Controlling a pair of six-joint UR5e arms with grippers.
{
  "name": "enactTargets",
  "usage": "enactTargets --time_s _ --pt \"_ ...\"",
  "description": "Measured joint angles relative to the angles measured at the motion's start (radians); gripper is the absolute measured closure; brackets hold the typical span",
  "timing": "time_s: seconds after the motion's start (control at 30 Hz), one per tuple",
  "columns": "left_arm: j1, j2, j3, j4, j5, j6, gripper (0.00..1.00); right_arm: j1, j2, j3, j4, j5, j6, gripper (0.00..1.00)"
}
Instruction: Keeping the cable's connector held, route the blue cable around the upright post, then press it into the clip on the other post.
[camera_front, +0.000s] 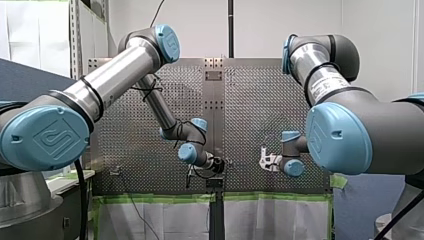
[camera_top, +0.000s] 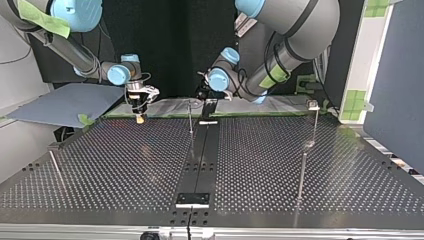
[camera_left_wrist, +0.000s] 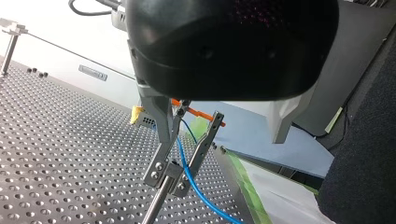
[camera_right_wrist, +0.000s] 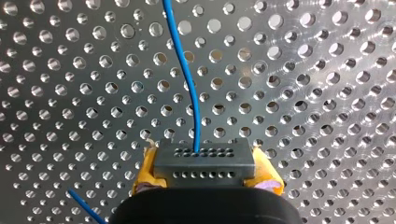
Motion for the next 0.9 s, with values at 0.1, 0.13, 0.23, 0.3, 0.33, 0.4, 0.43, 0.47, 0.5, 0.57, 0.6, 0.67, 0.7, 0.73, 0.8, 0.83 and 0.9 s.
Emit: enactTargets --time_s 0.1,0.13,0.23,0.3,0.33,0.4,0.43,0.47,0.5,0.57,0.6,0.67,0.7,0.73,0.8,0.83,0.9 --pt "-0.002 0.000 0.000 -0.001 -0.003 0.000 0.00 0.000 0.000 0.000 0.000 0.000 0.001 1.00" --pt "-0.003 0.000 0.000 -0.001 -0.005 0.000 0.00 0.000 0.000 0.000 0.001 0.000 0.001 1.00" --pt "-0.005 0.000 0.000 -0.001 -0.008 0.001 0.00 0.000 0.000 0.000 0.001 0.000 0.001 1.00" --pt "-0.007 0.000 -0.001 -0.002 -0.012 0.004 0.00 0.000 0.000 0.000 0.001 0.000 0.001 1.00" --pt "-0.009 0.003 -0.004 -0.003 -0.018 0.010 0.00 0.001 0.000 0.000 0.001 0.000 0.002 1.00" --pt "-0.010 0.013 -0.014 0.000 -0.029 0.024 0.00 0.001 0.000 0.000 0.002 0.000 0.002 1.00" --pt "-0.012 0.022 -0.023 0.005 -0.036 0.032 0.00 0.000 0.000 0.000 0.003 0.000 0.002 1.00" --pt "-0.014 0.030 -0.031 0.011 -0.043 0.037 0.00 0.000 0.000 0.000 0.004 0.000 0.002 1.00" --pt "-0.017 0.038 -0.040 0.018 -0.050 0.040 0.00 -0.001 0.000 0.000 0.005 0.001 0.002 1.00" --pt "-0.024 0.056 -0.058 0.033 -0.067 0.043 0.00 -0.002 0.000 0.000 0.006 0.001 0.003 1.00" --pt "-0.032 0.069 -0.071 0.045 -0.078 0.042 0.00 -0.003 0.000 0.000 0.007 0.001 0.003 1.00" --pt "-0.050 0.090 -0.091 0.065 -0.099 0.031 0.00 -0.003 0.000 0.000 0.007 0.002 0.003 1.00" --pt "-0.058 0.098 -0.100 0.074 -0.107 0.025 0.00 -0.003 0.000 0.000 0.007 0.002 0.003 1.00" --pt "-0.069 0.110 -0.112 0.086 -0.119 0.015 0.00 -0.004 0.000 0.000 0.007 0.002 0.003 1.00" --pt "-0.086 0.128 -0.130 0.103 -0.137 -0.001 0.00 -0.004 0.000 0.000 0.008 0.003 0.004 1.00" --pt "-0.097 0.140 -0.141 0.115 -0.148 -0.012 0.00 -0.004 0.000 0.000 0.008 0.003 0.007 1.00" --pt "-0.115 0.157 -0.159 0.123 -0.166 -0.029 0.00 -0.004 0.000 0.000 0.008 0.004 0.012 1.00"
